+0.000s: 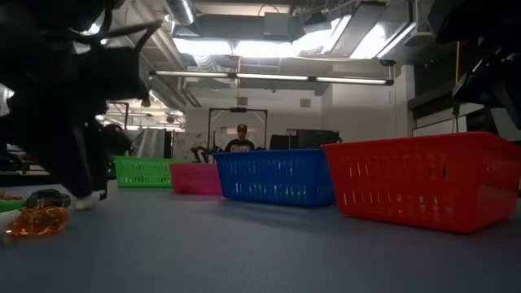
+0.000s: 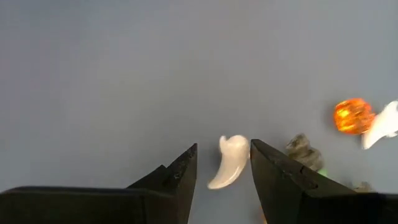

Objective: Sort Halloween decoration
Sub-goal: Put the white ghost toy into the green bin

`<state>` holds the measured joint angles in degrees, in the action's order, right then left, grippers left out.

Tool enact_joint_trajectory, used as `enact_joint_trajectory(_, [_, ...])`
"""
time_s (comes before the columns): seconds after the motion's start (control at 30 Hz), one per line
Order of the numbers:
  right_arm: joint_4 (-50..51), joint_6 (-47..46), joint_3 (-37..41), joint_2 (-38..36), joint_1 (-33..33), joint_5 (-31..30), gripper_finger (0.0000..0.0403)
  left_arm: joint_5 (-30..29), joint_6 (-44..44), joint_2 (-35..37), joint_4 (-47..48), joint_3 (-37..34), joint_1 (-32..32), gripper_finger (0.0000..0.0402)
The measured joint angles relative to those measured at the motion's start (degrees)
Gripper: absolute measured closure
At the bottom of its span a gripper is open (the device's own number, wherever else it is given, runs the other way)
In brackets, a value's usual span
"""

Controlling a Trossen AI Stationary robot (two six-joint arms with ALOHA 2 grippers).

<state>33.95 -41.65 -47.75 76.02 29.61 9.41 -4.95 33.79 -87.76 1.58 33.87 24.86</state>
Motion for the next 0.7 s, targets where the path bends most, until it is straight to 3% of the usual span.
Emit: enact_joint_trajectory(0.7, [0.0, 0.0, 0.0, 0.0, 0.0, 0.0, 0.0189, -0.9, -3.0, -2.8, -1.0, 0.2, 1.2, 0.0269])
